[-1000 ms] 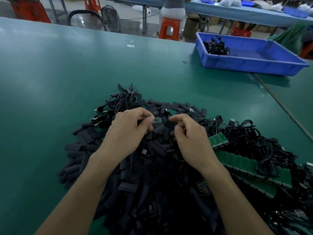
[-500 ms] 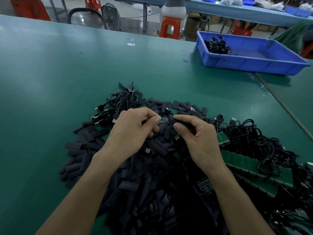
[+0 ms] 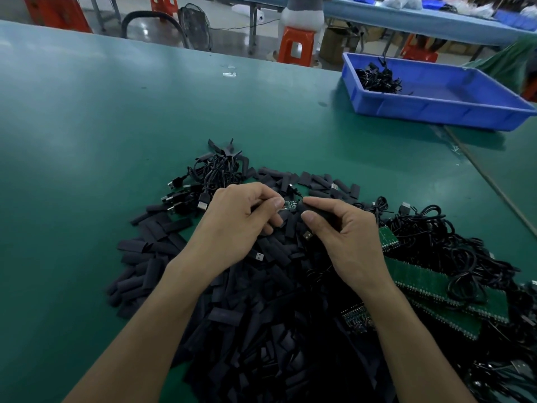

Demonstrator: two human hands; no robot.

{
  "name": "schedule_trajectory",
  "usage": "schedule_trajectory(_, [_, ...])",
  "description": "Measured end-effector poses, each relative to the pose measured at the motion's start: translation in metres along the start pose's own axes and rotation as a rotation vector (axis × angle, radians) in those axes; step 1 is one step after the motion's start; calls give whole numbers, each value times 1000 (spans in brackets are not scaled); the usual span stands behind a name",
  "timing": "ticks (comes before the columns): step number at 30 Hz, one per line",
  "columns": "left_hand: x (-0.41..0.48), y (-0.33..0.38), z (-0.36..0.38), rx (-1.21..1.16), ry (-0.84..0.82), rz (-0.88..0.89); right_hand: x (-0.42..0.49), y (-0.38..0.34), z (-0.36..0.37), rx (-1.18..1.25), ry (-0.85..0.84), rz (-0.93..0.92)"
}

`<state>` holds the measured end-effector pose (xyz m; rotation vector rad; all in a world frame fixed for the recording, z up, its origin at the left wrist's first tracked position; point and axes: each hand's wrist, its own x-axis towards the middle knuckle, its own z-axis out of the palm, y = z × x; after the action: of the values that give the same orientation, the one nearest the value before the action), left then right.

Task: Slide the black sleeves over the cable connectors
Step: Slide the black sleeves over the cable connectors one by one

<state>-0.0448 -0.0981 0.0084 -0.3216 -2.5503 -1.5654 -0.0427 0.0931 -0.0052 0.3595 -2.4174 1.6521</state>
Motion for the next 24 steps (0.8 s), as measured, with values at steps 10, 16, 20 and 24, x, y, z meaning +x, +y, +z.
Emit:
schedule_trajectory(10, [0, 1, -5, -128, -47, -8, 5, -5, -11, 138, -136, 38])
schedule_trajectory(16, [1, -1, -4, -123, -52, 9, 6, -8, -14, 162, -234, 55])
schedule_trajectory(20, [0, -3, -3, -118, -99, 16, 7, -8, -11, 177, -203, 50])
schedule_trajectory(24, [1, -3, -4, -89, -104, 29, 5, -7, -5, 163, -186, 40])
